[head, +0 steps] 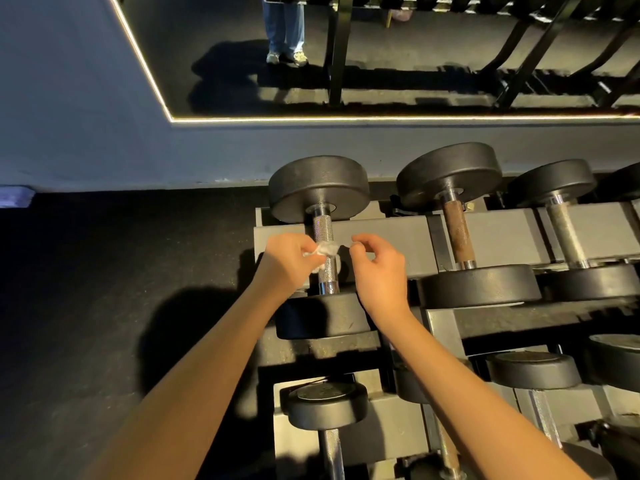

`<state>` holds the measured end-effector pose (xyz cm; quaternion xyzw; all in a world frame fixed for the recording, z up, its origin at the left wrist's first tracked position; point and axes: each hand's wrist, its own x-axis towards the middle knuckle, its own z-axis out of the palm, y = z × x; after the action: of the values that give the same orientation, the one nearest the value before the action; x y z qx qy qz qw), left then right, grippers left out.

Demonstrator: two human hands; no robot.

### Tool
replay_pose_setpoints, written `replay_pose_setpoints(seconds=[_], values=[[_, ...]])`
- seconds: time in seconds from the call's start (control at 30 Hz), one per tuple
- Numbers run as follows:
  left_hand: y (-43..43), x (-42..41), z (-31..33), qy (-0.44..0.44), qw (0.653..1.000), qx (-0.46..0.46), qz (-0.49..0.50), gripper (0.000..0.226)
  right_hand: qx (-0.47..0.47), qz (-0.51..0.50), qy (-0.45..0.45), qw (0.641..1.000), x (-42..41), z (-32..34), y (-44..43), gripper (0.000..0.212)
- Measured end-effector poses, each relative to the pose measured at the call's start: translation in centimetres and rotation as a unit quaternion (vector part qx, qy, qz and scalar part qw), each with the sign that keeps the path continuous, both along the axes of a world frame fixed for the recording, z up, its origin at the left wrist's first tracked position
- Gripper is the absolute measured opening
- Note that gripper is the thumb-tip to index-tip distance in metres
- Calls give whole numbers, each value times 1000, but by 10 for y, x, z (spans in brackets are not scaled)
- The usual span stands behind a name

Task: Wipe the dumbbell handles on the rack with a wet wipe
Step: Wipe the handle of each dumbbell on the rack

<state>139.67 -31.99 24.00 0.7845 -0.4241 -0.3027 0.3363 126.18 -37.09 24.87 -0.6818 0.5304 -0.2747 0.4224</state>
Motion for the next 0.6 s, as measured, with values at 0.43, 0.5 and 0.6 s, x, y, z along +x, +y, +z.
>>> replay_pose_setpoints(seconds=[0.43, 0.5, 0.6], values=[[-1, -2, -7, -6, 1000, -6, 10, 13, 3, -2, -13, 1000, 0, 1, 2, 22], [6, 1, -7, -30, 999, 18, -20, 9, 2, 0, -15, 1000, 0, 1, 2, 20], [6, 1, -5, -28, 999, -16, 21, 10, 1, -1, -16, 1000, 0, 1, 2, 20]])
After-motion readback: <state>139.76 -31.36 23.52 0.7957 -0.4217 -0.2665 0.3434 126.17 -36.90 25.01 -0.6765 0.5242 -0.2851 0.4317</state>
